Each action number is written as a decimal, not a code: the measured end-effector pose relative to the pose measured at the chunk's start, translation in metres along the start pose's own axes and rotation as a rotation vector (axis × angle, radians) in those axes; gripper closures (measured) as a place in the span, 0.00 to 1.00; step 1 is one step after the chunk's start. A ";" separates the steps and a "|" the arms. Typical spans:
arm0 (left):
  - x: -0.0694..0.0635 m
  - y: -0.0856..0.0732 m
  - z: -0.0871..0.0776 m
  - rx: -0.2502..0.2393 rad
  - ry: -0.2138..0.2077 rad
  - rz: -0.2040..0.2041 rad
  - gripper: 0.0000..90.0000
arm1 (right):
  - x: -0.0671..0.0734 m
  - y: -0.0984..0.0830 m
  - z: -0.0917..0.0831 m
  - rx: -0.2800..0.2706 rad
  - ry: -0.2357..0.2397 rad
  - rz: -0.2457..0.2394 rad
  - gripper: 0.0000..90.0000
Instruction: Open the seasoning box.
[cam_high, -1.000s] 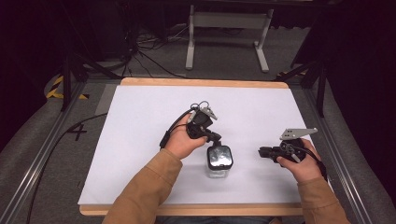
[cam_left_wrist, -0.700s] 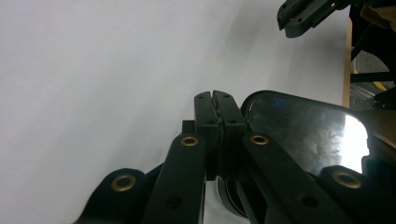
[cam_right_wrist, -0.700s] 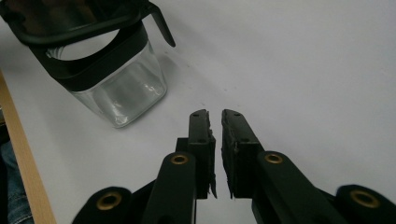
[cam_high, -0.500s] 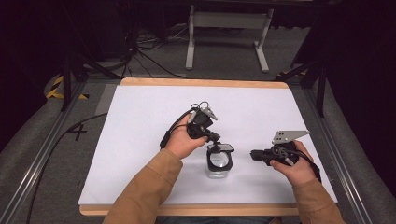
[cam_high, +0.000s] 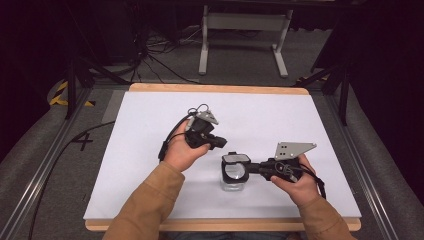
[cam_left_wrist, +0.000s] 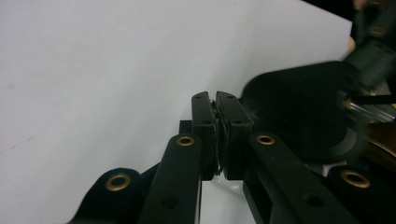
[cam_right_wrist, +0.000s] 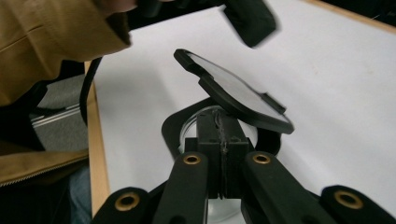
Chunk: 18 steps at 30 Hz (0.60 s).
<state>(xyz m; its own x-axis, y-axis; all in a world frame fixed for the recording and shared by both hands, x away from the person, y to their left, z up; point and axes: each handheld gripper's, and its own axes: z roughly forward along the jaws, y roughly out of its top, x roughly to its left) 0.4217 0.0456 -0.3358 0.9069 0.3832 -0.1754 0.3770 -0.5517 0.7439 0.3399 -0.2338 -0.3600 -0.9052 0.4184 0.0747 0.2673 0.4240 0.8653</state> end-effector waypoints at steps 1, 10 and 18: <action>-0.003 -0.003 -0.009 -0.012 -0.002 -0.003 0.97 | 0.000 0.000 0.000 0.000 0.000 0.000 1.00; -0.052 -0.033 -0.038 -0.039 -0.056 0.050 0.99 | -0.002 0.003 -0.001 -0.056 -0.052 0.017 1.00; -0.063 -0.021 -0.004 -0.048 -0.017 0.047 0.99 | -0.002 0.002 -0.001 -0.051 -0.049 0.035 1.00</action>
<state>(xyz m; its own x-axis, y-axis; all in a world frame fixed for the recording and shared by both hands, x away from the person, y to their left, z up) 0.3560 0.0357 -0.3376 0.9264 0.3453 -0.1502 0.3252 -0.5324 0.7815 0.3419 -0.2347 -0.3579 -0.8779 0.4718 0.0819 0.2801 0.3673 0.8869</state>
